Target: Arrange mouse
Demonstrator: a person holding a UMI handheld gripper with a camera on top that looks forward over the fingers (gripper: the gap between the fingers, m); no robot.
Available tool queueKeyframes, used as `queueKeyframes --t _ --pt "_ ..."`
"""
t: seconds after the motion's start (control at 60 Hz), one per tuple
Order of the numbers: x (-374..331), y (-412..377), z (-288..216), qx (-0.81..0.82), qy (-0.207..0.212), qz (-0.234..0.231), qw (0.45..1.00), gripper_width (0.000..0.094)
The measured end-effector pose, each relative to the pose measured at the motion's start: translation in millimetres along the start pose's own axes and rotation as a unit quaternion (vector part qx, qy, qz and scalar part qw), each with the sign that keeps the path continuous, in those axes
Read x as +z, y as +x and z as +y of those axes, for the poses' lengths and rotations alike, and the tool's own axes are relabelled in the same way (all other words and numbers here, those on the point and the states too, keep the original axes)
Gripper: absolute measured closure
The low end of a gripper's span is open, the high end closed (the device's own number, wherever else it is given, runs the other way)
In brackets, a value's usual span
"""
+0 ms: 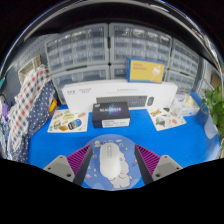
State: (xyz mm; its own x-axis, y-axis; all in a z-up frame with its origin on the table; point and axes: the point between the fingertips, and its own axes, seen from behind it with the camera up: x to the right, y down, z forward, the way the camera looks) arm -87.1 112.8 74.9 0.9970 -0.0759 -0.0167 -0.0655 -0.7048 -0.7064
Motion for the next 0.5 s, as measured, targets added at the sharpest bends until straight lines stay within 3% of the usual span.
queueKeyframes --t 0.183,0.5 --pt "-73.4 -2.1 -48.1 -0.007 0.046 -0.019 0.999 0.0087" --pt "-143.2 24.2 -65.7 -0.009 0.087 -0.03 0.996 0.0087"
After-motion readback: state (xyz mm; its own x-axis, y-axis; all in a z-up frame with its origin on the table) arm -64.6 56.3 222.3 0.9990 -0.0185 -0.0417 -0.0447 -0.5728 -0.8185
